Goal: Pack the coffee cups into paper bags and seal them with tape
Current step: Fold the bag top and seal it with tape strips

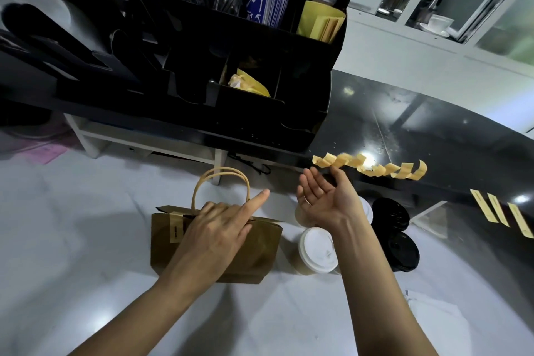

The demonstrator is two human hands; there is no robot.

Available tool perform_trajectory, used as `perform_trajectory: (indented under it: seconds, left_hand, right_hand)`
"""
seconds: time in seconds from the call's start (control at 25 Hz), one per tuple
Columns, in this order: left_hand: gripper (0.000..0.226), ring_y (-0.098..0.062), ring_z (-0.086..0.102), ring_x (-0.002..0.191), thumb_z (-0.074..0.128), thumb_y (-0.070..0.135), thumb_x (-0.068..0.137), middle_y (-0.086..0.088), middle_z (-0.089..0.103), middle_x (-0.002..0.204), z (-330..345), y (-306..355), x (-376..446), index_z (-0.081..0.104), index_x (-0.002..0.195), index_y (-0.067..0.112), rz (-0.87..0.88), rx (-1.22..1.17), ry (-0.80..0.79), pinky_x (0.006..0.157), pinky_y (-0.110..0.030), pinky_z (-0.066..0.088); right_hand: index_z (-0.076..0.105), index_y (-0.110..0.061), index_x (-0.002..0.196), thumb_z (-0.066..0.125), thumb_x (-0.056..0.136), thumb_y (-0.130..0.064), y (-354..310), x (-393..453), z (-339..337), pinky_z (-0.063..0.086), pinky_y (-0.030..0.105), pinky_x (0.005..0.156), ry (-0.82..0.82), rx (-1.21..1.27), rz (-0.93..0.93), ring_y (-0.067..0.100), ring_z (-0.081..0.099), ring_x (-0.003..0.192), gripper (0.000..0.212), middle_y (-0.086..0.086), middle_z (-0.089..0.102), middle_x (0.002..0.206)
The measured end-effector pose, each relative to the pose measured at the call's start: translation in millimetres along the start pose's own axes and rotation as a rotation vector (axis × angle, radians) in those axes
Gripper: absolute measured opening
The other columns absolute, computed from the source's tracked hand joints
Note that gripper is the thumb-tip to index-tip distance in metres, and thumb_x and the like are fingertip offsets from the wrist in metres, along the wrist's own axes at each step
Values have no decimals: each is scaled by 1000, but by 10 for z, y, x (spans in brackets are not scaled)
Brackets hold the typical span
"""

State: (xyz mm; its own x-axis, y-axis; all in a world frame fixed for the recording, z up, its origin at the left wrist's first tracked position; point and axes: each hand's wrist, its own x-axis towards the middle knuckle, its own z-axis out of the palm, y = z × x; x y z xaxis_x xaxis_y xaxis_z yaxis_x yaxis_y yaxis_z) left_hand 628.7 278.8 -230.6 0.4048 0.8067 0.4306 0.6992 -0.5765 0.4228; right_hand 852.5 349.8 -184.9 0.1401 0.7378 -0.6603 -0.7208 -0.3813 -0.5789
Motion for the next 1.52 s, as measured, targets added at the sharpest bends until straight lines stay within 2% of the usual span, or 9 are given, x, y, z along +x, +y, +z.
perform_trajectory:
  seconds: [0.16,0.32,0.52,0.72,0.96,1.2,1.28,1.36,1.52]
  left_hand:
    - [81,-14,65,92,74,17,87,8,68,97,7,-14,-12,29,155,25,5,1,0,88,-34,53]
    - [82,-14,64,91,73,17,87,8,68,96,10,-11,-13,27,155,26,12,2,-3,87,-36,53]
    - [83,-14,65,90,74,16,86,8,68,96,5,-11,-3,29,155,25,14,5,4,85,-35,54]
    - [81,-14,64,90,72,16,88,8,69,97,2,-3,-3,27,155,27,-3,-7,7,86,-36,53]
    - [80,-13,62,92,74,12,87,9,69,99,-6,37,-6,31,154,26,-31,-46,24,86,-35,52]
    - [78,-14,62,96,72,12,88,9,70,101,-2,86,-5,32,154,28,-78,-55,36,88,-35,48]
    - [76,-15,61,98,70,13,90,11,71,105,5,99,8,31,154,30,-90,-49,37,89,-35,45]
    - [74,-15,58,98,68,16,92,12,72,105,12,115,18,30,154,31,-96,-23,42,89,-34,42]
    - [75,-17,57,95,71,19,90,10,73,99,25,138,30,33,153,30,-118,2,62,86,-35,43]
  right_hand:
    - [69,-6,95,56,99,-25,-1,-5,11,52,32,79,-1,-38,6,19,69,84,23,6,75,88]
    - [66,-8,88,59,95,-14,11,-1,13,52,29,77,46,-185,-43,14,67,78,11,2,72,88]
    - [69,-10,90,66,97,-23,0,34,-4,53,25,73,70,-294,-116,9,68,69,15,-2,75,77]
    - [71,-11,96,71,94,-23,62,-158,-7,52,27,72,25,-356,-201,13,69,73,13,2,76,86]
    - [74,-5,101,74,89,-15,258,-432,-194,49,31,68,-49,-459,-266,18,66,73,16,8,72,84]
    - [80,-15,102,77,87,-21,536,-732,-266,52,28,69,22,-646,-375,14,68,74,16,8,78,89]
    - [79,-21,104,76,88,-19,627,-802,-253,52,24,64,31,-665,-425,12,69,70,16,5,79,85]
    - [76,-22,107,77,89,-18,718,-837,-229,53,26,64,44,-680,-467,13,71,70,19,2,79,84]
    - [60,-7,100,79,86,-13,888,-879,-172,52,31,65,113,-618,-503,13,70,62,24,7,76,73]
